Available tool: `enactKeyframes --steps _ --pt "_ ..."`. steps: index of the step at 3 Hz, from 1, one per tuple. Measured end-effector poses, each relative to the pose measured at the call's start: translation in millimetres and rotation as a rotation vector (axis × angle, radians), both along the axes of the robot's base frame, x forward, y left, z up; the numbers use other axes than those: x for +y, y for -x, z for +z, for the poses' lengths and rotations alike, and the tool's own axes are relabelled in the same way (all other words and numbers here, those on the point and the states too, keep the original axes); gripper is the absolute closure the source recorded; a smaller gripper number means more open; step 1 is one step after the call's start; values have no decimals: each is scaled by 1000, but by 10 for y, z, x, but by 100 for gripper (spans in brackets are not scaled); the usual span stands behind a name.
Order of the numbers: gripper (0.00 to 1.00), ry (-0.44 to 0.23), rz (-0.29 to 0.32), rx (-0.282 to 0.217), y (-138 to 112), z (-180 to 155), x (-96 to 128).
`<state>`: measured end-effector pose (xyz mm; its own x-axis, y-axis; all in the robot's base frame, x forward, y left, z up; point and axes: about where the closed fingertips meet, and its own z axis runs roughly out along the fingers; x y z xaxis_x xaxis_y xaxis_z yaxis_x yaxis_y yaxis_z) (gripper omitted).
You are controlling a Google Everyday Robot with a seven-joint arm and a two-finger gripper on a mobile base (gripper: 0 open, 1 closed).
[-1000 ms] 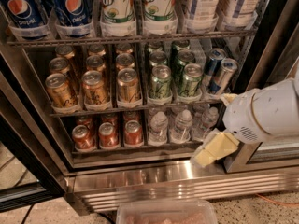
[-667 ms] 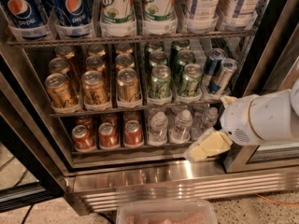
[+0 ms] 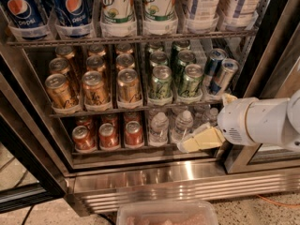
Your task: Pick green can from middle shelf of fridge
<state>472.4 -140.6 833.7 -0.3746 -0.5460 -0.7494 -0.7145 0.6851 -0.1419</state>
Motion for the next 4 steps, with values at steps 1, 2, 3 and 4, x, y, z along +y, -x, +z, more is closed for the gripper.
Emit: enactKeyframes --steps 1,2,3,4 --pt "0 -31 -34 -55 -65 40 33" --pt "0 -49 -86 -101 -91 74 25" --pt "0 -74 -140 -153 -152 162 43" --pt "0 -74 -140 -153 -153 162 43"
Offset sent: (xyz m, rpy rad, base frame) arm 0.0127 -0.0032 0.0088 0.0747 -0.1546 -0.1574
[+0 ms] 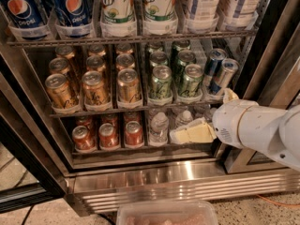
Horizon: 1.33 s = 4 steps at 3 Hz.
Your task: Pick green can from middle shelf of fridge
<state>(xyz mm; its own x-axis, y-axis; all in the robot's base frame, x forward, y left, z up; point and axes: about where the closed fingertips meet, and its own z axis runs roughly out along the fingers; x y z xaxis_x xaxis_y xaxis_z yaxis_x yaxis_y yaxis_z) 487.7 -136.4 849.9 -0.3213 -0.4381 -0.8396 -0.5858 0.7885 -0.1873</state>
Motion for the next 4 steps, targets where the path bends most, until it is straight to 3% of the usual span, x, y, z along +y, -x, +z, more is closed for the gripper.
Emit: enactKeyframes --steps 1,2,4 --pt "8 4 -6 -25 -62 -24 -18" --pt "26 5 -20 -80 -172 -31 -52" --pt "23 29 -70 -224 -408 4 -192"
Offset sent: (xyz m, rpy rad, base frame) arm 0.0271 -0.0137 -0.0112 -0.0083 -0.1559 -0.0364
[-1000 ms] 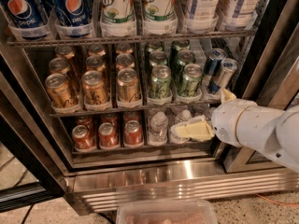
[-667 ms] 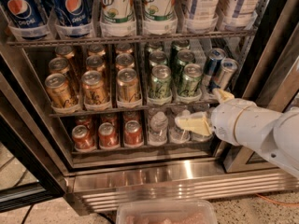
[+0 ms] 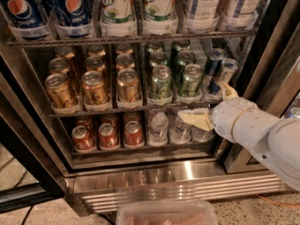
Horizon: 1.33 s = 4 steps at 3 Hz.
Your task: Pick green can from middle shelf of fridge
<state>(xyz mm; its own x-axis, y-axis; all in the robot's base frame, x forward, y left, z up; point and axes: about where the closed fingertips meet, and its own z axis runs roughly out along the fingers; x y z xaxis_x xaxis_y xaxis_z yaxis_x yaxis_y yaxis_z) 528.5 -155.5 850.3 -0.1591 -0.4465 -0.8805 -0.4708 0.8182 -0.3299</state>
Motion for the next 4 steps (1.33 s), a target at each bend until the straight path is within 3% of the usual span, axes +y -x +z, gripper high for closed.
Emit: enactKeyframes --steps 1,2,4 --pt "23 -3 -47 -62 -110 -8 -119" --pt "25 -30 -64 -82 -166 -48 -147" --pt "0 -31 -64 -82 -167 -50 -147"
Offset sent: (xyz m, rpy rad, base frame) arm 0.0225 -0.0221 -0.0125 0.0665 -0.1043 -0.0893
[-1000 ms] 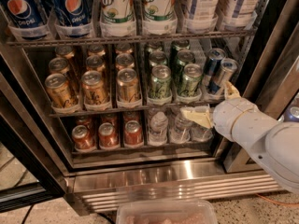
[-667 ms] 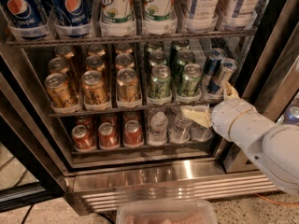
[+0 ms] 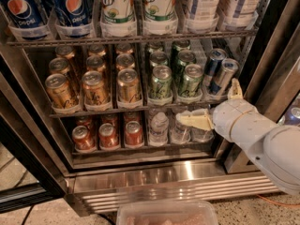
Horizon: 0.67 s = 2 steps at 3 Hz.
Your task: Pick green can from middle shelf of fridge
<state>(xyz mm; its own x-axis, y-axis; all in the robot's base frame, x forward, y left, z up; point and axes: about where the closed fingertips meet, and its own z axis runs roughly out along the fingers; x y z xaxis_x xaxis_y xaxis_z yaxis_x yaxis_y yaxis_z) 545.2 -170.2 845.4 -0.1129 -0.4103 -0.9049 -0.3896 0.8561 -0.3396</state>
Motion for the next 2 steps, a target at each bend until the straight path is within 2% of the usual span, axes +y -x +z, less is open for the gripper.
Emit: enactKeyframes --steps 1,2 --pt "0 -16 -16 -7 -28 -17 10" --pt "3 -36 -37 -39 -105 -38 21"
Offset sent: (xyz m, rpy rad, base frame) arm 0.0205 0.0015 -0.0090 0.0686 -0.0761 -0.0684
